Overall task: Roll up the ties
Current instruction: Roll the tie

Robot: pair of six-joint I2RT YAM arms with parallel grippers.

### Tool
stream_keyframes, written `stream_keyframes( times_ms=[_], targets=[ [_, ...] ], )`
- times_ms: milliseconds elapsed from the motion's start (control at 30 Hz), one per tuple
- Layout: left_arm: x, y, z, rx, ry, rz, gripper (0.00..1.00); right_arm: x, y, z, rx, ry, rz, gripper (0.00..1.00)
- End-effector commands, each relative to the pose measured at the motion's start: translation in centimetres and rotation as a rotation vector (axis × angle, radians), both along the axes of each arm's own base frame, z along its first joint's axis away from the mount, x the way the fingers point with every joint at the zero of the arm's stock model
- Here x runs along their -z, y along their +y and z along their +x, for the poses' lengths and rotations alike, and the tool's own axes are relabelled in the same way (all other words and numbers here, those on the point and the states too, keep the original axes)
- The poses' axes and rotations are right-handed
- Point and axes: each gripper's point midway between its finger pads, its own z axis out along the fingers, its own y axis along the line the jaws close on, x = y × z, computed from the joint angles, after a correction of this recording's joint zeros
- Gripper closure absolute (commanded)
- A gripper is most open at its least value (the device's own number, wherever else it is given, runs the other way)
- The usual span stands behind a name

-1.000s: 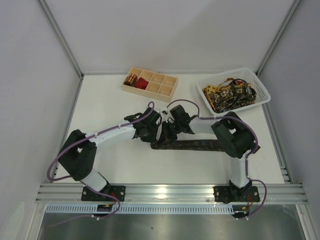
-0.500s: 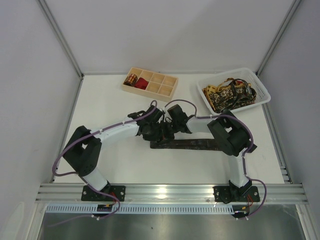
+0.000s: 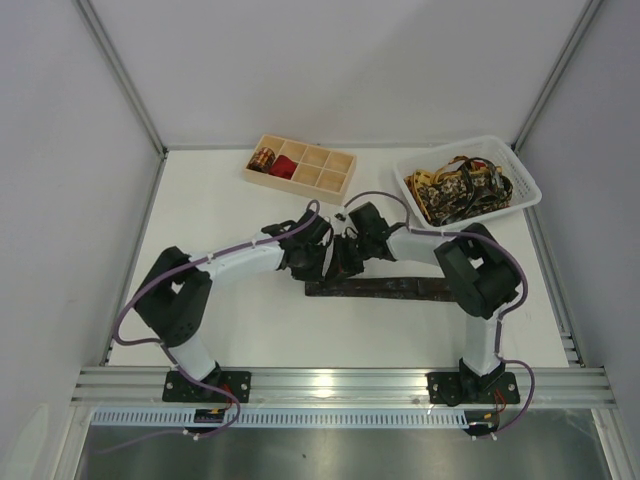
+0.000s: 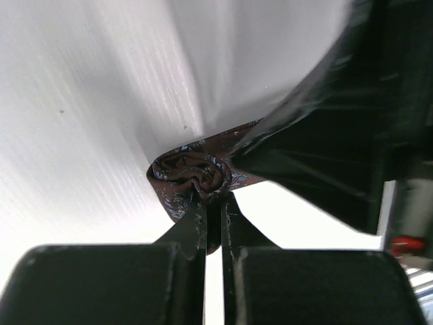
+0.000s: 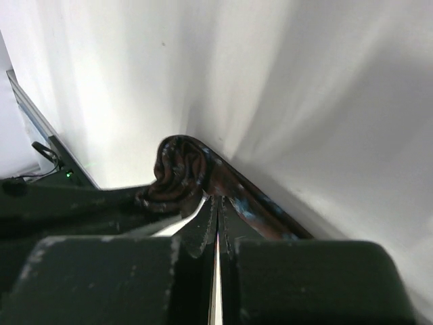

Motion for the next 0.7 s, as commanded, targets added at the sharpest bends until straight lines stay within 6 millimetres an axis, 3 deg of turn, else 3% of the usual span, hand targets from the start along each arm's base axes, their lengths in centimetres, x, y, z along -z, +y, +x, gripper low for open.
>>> stream_keyframes(
  times_ms=[0,300,667],
  targets=[
    [-0.3,-1.4,0.3,0.017,0.001,-0.034,1.0,-0.9,-2.3,0.7,0.028,-0.053,-0.029,1.0],
    [0.4,-2.7,-0.1,0.052,0.024,-0.069,1.0,3.0,-3.2,-0.2,0.055,0.016,-0.029,1.0],
    [1.9,-3.5,-1.2,0.072,0.061,-0.114,0.89,1.8,-2.9,0.3,0.056,0.028,0.023,1.0]
  ],
)
